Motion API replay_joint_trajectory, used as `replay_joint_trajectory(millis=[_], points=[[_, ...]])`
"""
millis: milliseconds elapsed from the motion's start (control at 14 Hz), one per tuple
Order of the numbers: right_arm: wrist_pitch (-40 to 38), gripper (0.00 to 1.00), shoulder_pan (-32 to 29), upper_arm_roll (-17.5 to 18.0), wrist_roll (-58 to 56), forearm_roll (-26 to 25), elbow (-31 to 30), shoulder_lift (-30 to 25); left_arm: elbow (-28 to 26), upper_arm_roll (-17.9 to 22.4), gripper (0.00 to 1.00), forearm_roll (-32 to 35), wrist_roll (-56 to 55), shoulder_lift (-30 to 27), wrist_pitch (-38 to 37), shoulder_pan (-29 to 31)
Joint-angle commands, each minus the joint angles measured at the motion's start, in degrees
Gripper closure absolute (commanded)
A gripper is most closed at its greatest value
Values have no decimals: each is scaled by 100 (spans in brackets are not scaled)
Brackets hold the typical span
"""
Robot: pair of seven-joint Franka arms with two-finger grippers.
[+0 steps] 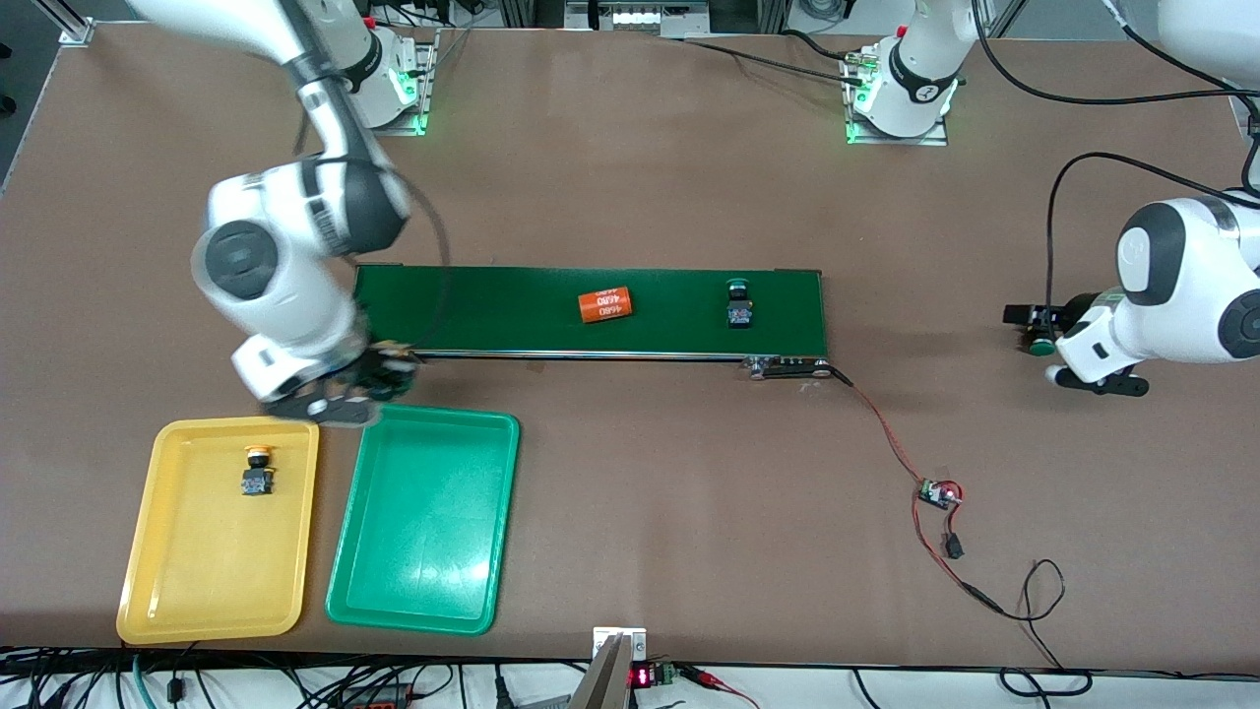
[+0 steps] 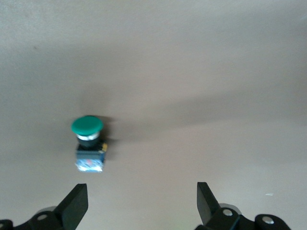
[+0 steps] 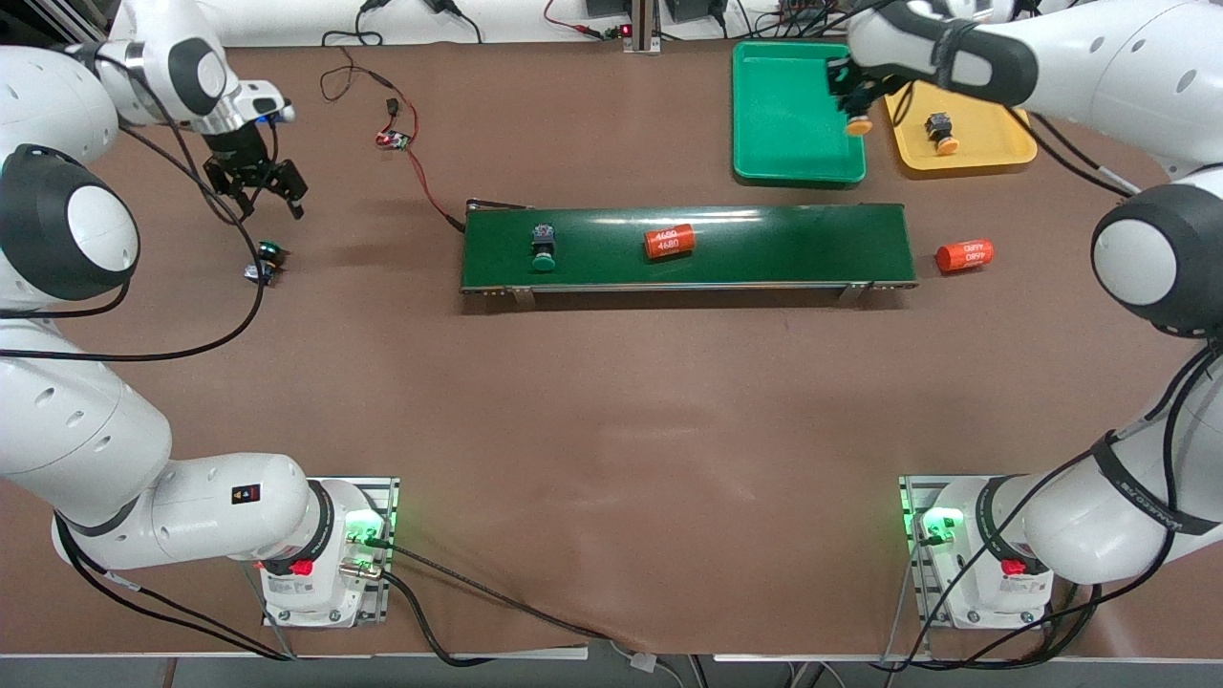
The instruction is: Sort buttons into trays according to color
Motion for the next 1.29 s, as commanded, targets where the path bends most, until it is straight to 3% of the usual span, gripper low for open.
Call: replay_joint_trajectory(millis=[0,214,571,857,1000,1071,1214], points=[[-39,100,-447,93,-650,-5,821,741,-732,248,0,415,838,-86,1166,-14],[83,100,-756,85,-1002,-22,1429,1295,-1181,363,0,479,875,-33,1968,29],[436,100,-1081,155,-1240,-654,1430,1578,-1270,591,0,479,1384,370,2646,47],[795,100,-1555,164,-1555,-1094,1404,1832,-1279,592,0,479,1394,477,2638,135],[998,100,-1679,172,-1837,-1103,1369,1894,-1314,592,18,479,1394,485,2603,170],[1016,100,-1688,172,-1855,-1095,1369,1903,-1314,592,37,479,1394,494,2603,170],[1025,99,-1697,181,-1856,-1095,1369,1903,-1305,583,63,479,1403,477,2524,170]])
